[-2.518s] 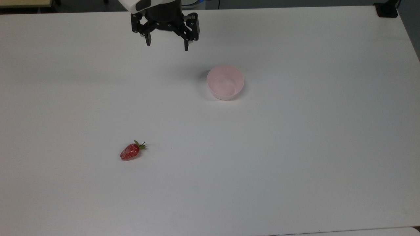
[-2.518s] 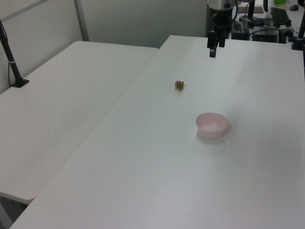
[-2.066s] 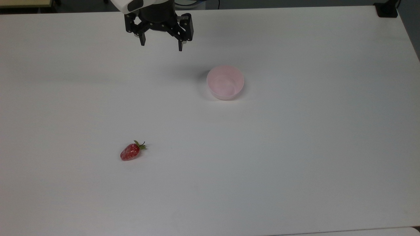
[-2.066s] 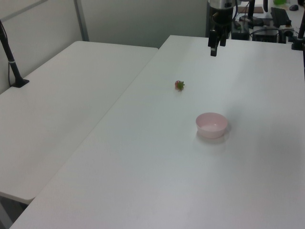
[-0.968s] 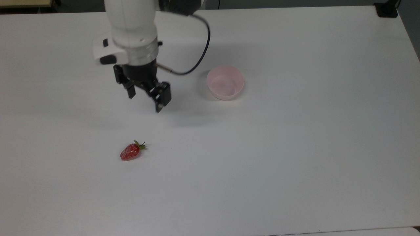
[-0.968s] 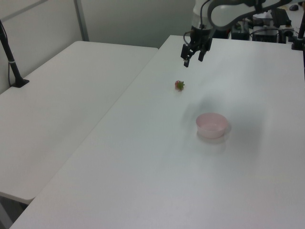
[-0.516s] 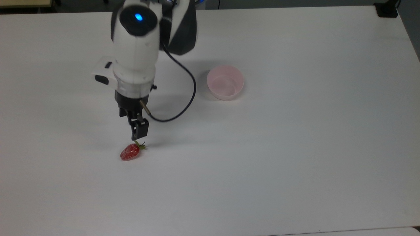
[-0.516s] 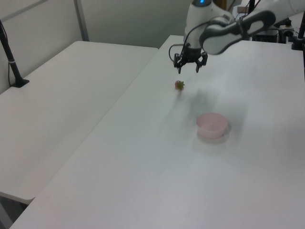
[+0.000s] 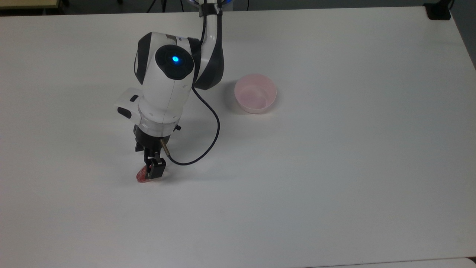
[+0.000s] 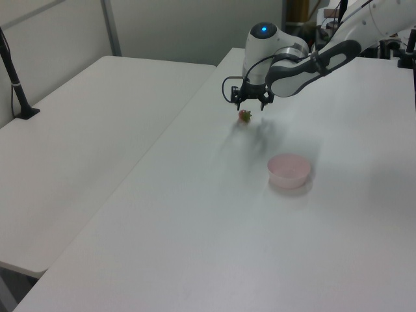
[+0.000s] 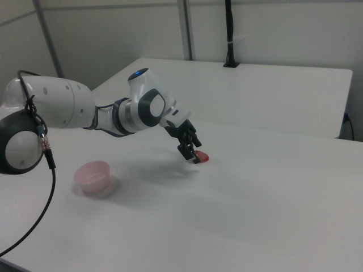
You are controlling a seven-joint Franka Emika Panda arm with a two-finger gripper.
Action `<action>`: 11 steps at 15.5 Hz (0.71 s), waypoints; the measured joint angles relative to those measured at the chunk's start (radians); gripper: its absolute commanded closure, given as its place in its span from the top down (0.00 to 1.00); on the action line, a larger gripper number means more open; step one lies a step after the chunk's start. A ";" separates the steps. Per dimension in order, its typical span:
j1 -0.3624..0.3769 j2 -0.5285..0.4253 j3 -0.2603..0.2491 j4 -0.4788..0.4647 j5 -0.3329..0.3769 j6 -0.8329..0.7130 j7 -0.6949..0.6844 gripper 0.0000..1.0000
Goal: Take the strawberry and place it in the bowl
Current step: 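Close the gripper on the strawberry and lift it off the table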
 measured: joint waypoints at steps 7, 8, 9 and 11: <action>0.008 0.062 -0.002 0.049 -0.058 0.052 0.017 0.79; 0.011 0.066 -0.001 0.049 -0.065 0.055 0.017 0.76; 0.013 0.068 -0.001 0.050 -0.072 0.056 0.017 0.70; 0.017 0.069 -0.002 0.050 -0.091 0.056 0.017 0.51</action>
